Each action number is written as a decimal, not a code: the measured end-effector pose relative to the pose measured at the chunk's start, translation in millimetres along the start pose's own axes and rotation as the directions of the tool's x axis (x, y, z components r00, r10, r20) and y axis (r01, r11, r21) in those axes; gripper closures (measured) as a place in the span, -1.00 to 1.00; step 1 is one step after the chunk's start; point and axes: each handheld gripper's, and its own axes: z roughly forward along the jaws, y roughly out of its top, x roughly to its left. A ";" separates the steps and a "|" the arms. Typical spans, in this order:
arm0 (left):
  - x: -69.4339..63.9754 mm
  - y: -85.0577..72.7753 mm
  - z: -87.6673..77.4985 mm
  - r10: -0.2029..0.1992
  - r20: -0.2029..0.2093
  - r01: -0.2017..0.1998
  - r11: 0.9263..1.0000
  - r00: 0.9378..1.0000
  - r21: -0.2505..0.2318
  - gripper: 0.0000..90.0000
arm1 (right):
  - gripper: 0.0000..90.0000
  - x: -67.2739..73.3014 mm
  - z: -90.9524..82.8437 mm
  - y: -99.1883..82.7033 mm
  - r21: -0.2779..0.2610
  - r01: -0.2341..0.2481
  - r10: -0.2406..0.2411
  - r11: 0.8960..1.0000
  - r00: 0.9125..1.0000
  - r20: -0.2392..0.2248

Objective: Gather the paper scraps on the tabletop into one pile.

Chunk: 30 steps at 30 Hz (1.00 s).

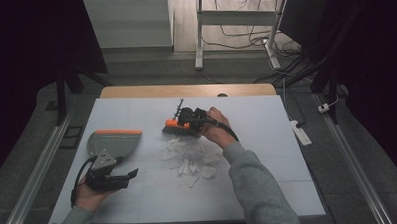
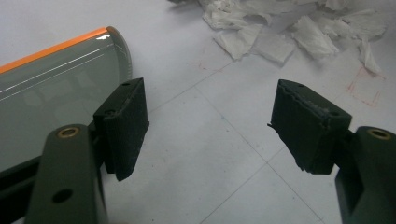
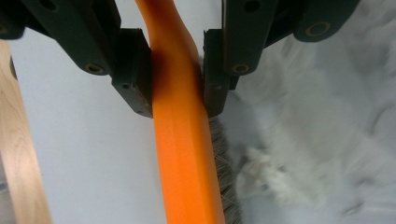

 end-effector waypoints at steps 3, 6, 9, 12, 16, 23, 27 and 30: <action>-0.6 0.1 -0.4 0.002 -0.001 -0.002 1.000 1.000 -0.001 -0.37 | 0.49 7.1 -6.0 -3.7 0.004 0.039 -0.039 0.999 0.999 -0.027; -1.4 0.2 -0.6 0.005 -0.003 -0.005 1.000 1.000 0.000 -0.37 | 0.49 15.5 -12.6 -11.3 -0.007 0.059 -0.059 0.998 0.997 -0.054; -1.7 0.3 0.1 0.004 -0.002 -0.004 1.000 1.000 0.003 -0.37 | 0.49 24.1 -19.4 -20.2 -0.022 0.086 -0.087 0.996 0.994 -0.069; -2.2 0.3 0.6 0.005 -0.003 -0.005 1.000 1.000 0.005 -0.37 | 0.49 29.4 -26.0 -28.3 -0.034 0.096 -0.098 0.995 0.991 -0.086; -2.5 0.5 0.7 0.004 -0.006 -0.004 1.000 1.000 0.006 -0.37 | 0.49 29.1 -36.8 -36.5 -0.075 0.073 -0.077 0.995 0.995 -0.064; -1.5 0.0 0.5 0.000 -0.008 0.000 1.000 1.000 0.006 -0.37 | 0.49 18.8 -58.4 -46.1 -0.170 -0.006 0.006 0.985 1.000 0.000; -1.4 -0.1 0.2 -0.001 -0.010 0.001 1.000 1.000 0.005 -0.37 | 0.49 13.8 -66.8 -52.3 -0.200 -0.080 0.084 0.977 0.996 0.011; -1.1 -0.1 0.3 -0.001 -0.011 0.001 1.000 1.000 0.005 -0.37 | 0.49 13.7 -69.3 -56.8 -0.208 -0.123 0.129 0.970 0.992 0.017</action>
